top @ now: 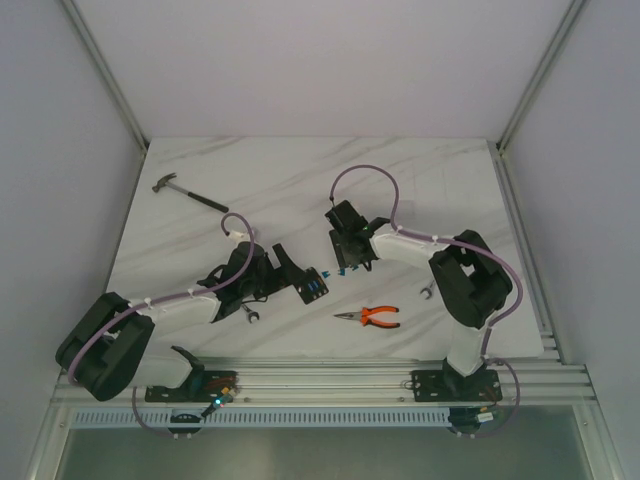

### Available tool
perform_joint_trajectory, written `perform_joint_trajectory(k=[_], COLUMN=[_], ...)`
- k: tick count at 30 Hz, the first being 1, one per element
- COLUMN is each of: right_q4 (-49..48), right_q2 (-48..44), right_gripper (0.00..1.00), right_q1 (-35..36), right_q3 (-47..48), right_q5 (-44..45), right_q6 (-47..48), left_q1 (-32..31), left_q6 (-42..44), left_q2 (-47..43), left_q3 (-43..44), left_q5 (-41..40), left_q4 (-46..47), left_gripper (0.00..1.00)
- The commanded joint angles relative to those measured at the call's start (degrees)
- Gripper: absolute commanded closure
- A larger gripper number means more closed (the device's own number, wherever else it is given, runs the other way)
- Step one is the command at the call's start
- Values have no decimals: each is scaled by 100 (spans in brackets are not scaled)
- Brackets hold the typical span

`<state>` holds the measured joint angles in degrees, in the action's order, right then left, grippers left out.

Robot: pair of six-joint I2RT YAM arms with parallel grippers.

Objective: Snap on the fuse box
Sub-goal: Pick up the fuse from the center of the board.

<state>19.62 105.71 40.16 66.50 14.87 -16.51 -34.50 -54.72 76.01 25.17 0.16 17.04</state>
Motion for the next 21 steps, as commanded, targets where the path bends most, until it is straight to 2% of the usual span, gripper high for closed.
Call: perform_joint_trajectory(k=[1,14,21], right_q4=[200,634,578], right_q2=[114,-520,-490], right_gripper=[41,40,40], right_q1=[-15,-347,-351], right_q3=[-112,-568,-129], right_q5=[103,307,-471], right_q6=[-109,-185,108], left_q1=[31,31,31], left_q6=[95,99,93], left_q2=[-60,-125,-164], left_q3=[132,108,95], left_q5=[-56,-77,-98], left_q4=[-101,-145,-158], left_gripper=[0,0,0])
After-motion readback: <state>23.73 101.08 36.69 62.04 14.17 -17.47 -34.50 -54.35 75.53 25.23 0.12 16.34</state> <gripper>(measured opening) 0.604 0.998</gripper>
